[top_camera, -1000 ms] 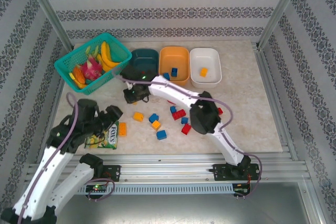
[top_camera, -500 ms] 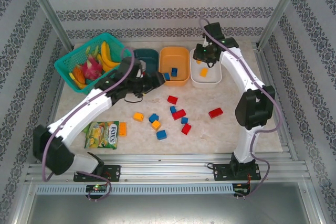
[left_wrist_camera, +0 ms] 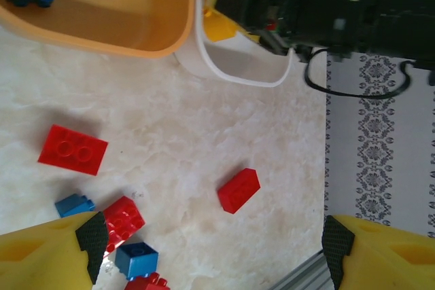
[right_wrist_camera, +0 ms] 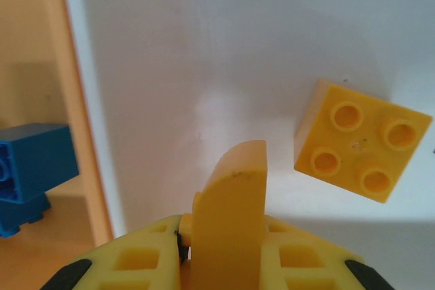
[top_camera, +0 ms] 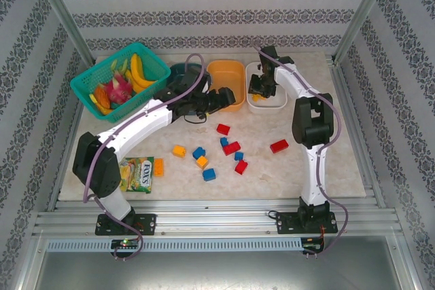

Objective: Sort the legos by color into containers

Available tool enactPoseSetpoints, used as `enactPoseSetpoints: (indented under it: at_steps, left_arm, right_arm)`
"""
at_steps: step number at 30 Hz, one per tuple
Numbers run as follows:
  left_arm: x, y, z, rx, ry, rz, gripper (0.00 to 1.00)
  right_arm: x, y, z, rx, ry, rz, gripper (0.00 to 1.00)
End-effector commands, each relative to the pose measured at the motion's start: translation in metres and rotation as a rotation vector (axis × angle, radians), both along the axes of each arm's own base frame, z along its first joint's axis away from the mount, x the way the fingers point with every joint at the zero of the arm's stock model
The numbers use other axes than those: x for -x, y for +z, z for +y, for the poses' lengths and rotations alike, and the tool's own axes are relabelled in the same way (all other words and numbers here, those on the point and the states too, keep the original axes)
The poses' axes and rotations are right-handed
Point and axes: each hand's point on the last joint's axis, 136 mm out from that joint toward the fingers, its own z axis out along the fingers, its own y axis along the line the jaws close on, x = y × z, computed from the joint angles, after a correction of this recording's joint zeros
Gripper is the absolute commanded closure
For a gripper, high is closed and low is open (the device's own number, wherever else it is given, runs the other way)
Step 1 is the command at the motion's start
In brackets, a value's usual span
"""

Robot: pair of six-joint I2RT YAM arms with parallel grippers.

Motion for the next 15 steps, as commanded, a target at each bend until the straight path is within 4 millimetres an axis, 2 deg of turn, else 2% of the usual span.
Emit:
enactPoseSetpoints:
  at_steps: [1, 6, 8, 12, 15]
  left_arm:
    - [0.001, 0.010, -0.014, -0.008, -0.053, -0.049, 0.16]
    - [0.008, 0.001, -0.018, -0.042, -0.081, -0.039, 0.16]
    - [0.012, -0.002, -0.019, -0.055, -0.094, -0.037, 0.16]
    - [0.019, -0.005, -0.021, -0.084, -0.124, -0.041, 0.16]
    - [0.024, -0.007, -0.023, -0.101, -0.145, -0.044, 0.16]
  right_arm:
    - [-0.002, -0.005, 0.000, 0.000, 0.006, 0.019, 0.86]
    - [0.001, -0.014, 0.000, 0.008, 0.012, 0.048, 0.70]
    - [0.002, -0.012, -0.001, 0.011, 0.014, 0.049, 0.64]
    - [0.002, 0.009, -0.001, 0.008, 0.016, 0.011, 0.57]
    - [0.002, 0.040, 0.000, -0.004, 0.006, -0.044, 0.55]
